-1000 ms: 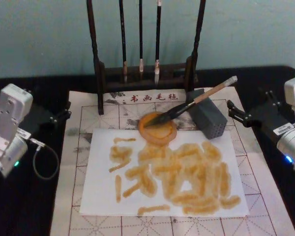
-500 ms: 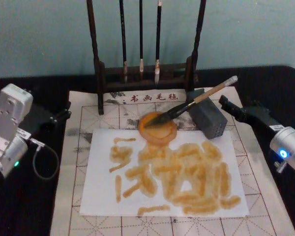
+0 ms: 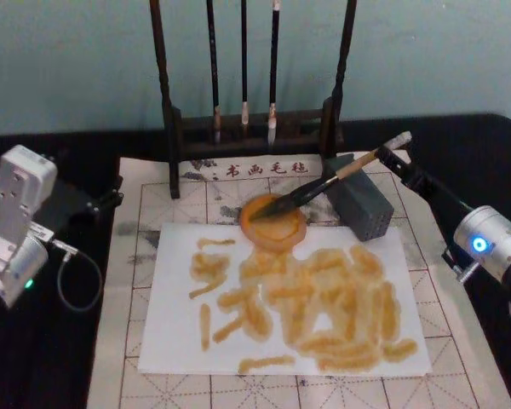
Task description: Pick up the brush from the inkstone, write on the paper, then place the brush back to its original position.
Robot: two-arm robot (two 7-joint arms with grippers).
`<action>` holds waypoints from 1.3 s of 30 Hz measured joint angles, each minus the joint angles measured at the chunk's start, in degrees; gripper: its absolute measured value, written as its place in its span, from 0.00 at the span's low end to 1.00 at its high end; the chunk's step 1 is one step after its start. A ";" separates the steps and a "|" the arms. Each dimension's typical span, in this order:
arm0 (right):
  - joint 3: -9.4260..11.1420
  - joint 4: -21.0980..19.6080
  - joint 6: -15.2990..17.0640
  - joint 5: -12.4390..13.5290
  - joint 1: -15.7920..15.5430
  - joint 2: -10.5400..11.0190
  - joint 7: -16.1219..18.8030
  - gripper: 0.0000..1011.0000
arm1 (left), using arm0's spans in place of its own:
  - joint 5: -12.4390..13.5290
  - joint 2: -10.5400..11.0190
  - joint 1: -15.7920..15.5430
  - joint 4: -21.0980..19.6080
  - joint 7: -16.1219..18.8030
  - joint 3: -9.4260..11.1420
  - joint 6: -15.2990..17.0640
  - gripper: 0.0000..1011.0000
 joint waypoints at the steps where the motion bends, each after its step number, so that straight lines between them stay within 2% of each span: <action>1: 0.08 0.23 0.46 0.85 0.35 -0.42 -0.59 0.99 | 0.00 0.00 0.00 0.00 0.00 0.00 0.00 0.99; 8: 0.00 1.55 1.99 3.59 1.92 -2.03 -3.47 0.99 | 0.00 0.00 0.00 0.00 0.00 0.00 0.00 0.99; 16: -0.97 3.39 2.26 5.42 3.94 -3.31 -5.68 0.99 | 0.00 0.00 0.00 0.00 0.00 0.00 0.00 0.99; 39: -3.78 7.29 0.26 8.49 7.48 -4.52 -7.22 0.99 | 0.00 0.00 0.00 0.00 0.00 0.00 0.00 0.99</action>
